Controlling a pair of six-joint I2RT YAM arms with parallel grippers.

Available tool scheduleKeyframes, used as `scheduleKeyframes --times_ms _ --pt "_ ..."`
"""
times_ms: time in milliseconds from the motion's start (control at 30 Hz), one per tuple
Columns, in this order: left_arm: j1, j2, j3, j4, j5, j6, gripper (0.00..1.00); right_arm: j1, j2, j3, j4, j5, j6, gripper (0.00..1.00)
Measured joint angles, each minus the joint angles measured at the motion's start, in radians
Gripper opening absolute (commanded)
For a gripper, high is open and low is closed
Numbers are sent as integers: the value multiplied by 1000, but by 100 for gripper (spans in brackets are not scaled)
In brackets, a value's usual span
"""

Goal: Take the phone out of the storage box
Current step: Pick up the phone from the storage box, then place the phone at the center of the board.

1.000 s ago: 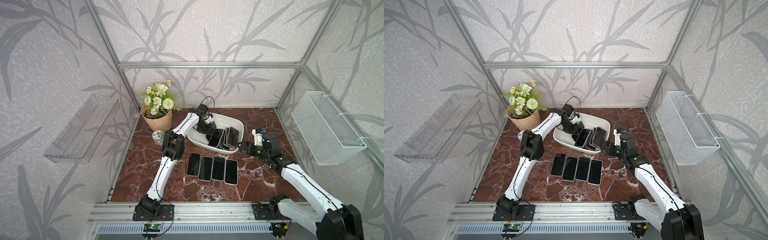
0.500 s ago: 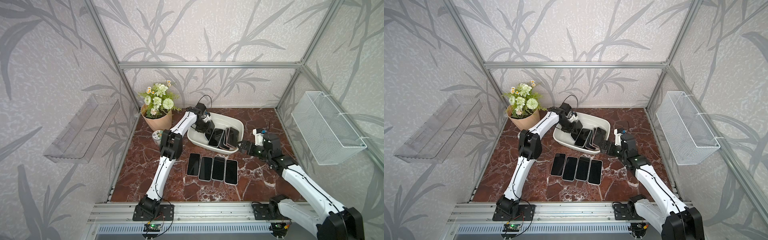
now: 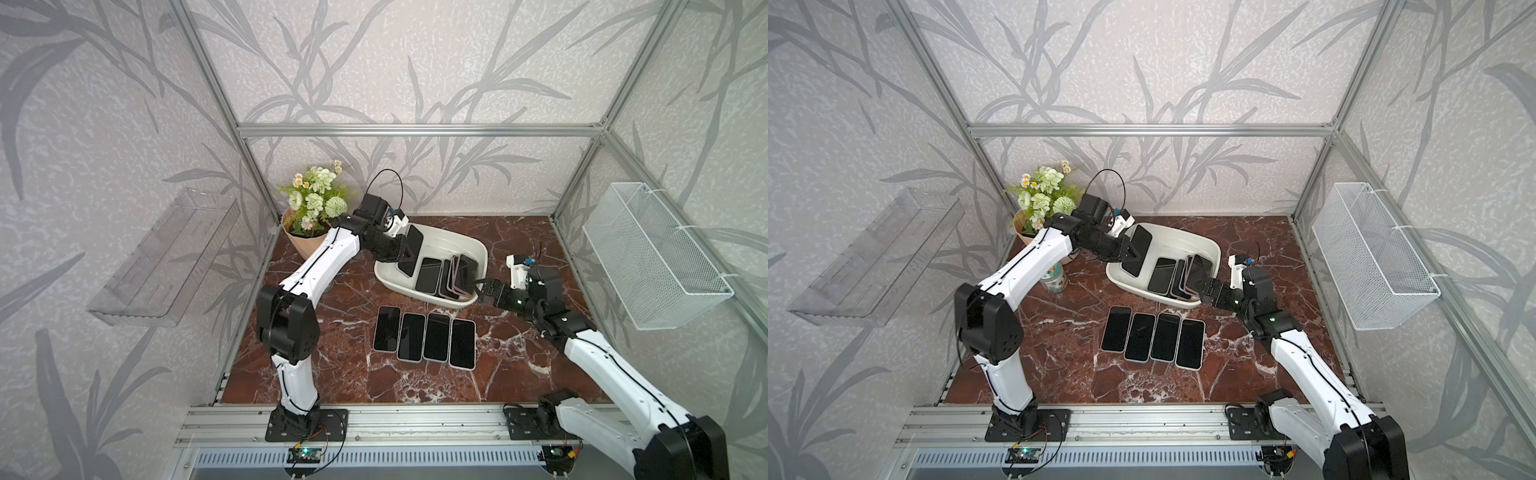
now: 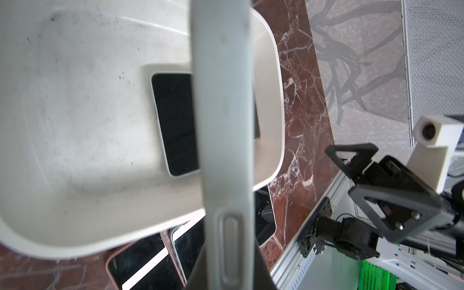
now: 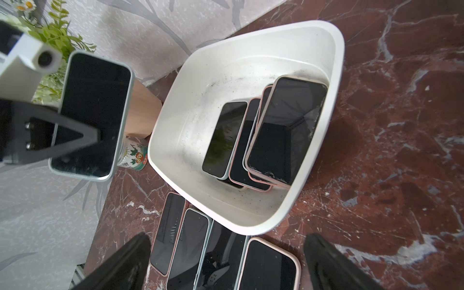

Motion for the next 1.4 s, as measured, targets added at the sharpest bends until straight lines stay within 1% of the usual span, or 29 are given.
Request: scheduleKeyframes --times_ms 167,267,367,467,600,867,1167,1400 --pt "24 -280 -348 -3 -84 -10 6 0 6 0 74 -71 23 99" --pt "42 -410 -512 -3 -143 -29 7 0 17 0 130 -118 43 99" --pt "55 -509 -639 0 -206 -51 7 1 26 1 158 -146 56 99" --pt "61 -560 -718 18 -251 -61 7 1 32 2 163 -165 57 99" --pt "64 -536 -759 63 -272 -58 7 1 32 3 162 -175 54 99" --pt "64 -421 -829 178 -288 -40 7 1 9 6 133 -173 14 99" --pt "64 -290 -827 221 -287 -1 6 1 1 19 109 -173 -9 99" --pt "64 -250 -805 220 -282 22 6 1 -4 20 100 -162 -25 99"
